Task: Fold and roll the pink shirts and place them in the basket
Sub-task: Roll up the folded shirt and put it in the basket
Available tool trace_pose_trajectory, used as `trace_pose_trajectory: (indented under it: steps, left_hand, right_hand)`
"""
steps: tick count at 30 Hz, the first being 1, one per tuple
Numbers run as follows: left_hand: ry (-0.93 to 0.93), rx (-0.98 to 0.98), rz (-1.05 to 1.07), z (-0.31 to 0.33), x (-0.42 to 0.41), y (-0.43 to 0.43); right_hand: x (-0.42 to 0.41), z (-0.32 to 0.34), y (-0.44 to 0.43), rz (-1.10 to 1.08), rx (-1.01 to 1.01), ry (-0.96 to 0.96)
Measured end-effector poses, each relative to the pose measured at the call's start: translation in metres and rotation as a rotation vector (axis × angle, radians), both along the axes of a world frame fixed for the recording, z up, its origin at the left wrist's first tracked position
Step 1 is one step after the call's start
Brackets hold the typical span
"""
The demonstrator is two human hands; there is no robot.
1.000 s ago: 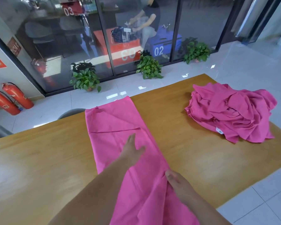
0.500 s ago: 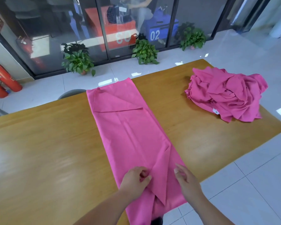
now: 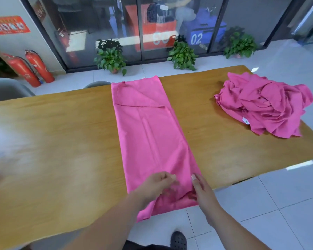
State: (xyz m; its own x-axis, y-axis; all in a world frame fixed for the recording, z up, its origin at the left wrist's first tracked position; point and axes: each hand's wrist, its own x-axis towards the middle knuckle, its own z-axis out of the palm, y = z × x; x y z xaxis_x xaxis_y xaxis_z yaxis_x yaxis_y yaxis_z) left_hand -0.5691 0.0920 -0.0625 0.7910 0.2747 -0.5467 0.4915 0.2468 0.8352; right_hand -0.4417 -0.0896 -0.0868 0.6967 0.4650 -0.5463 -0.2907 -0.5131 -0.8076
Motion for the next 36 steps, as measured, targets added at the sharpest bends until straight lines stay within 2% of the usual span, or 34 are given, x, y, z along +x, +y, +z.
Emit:
trace_pose_trajectory:
  steps: [1,2,4,7,10,14,19,22,25,28,30,34,36]
  left_hand:
    - [-0.005,0.027,0.070,-0.002,-0.005,-0.009]
    - [0.011,0.160,0.135,-0.007,-0.011,-0.016]
    - [0.095,0.534,0.187,-0.025,-0.033,-0.028]
    - [0.155,0.947,0.058,-0.050,-0.073,-0.042]
    - [0.256,1.122,-0.166,-0.061,-0.104,-0.057]
    - [0.379,1.283,-0.150,-0.068,-0.112,-0.066]
    - [0.465,1.418,-0.186,-0.076,-0.121,-0.058]
    - [0.478,1.443,-0.142,-0.068,-0.127,-0.059]
    - [0.490,1.379,-0.006,-0.058,-0.130,-0.067]
    - [0.518,1.323,0.052,-0.058,-0.134,-0.078]
    - [0.528,1.288,0.092,-0.060,-0.136,-0.083]
    - [0.524,1.186,0.259,-0.060,-0.138,-0.087]
    - [0.524,1.134,0.319,-0.061,-0.140,-0.089]
  right_hand:
    - [0.003,0.004,-0.004,0.030,0.021,0.018]
    - [0.005,0.009,-0.007,0.064,0.044,0.018]
    - [0.010,0.011,-0.011,0.152,0.076,-0.032]
    - [0.013,0.006,-0.015,0.290,0.019,-0.158]
    - [0.015,0.010,-0.015,0.193,0.053,-0.169]
    - [0.027,0.017,-0.031,0.024,0.140,-0.168]
    - [0.035,-0.002,-0.047,0.070,-0.047,-0.079]
    - [0.039,0.002,-0.050,0.034,0.055,-0.158]
    - [0.039,0.006,-0.062,0.012,0.096,-0.279]
    - [0.039,-0.013,-0.072,0.099,-0.052,-0.251]
    - [0.040,-0.019,-0.075,0.137,-0.075,-0.243]
    - [0.040,-0.006,-0.080,0.057,0.033,-0.364]
    - [0.036,-0.008,-0.085,0.060,0.014,-0.387]
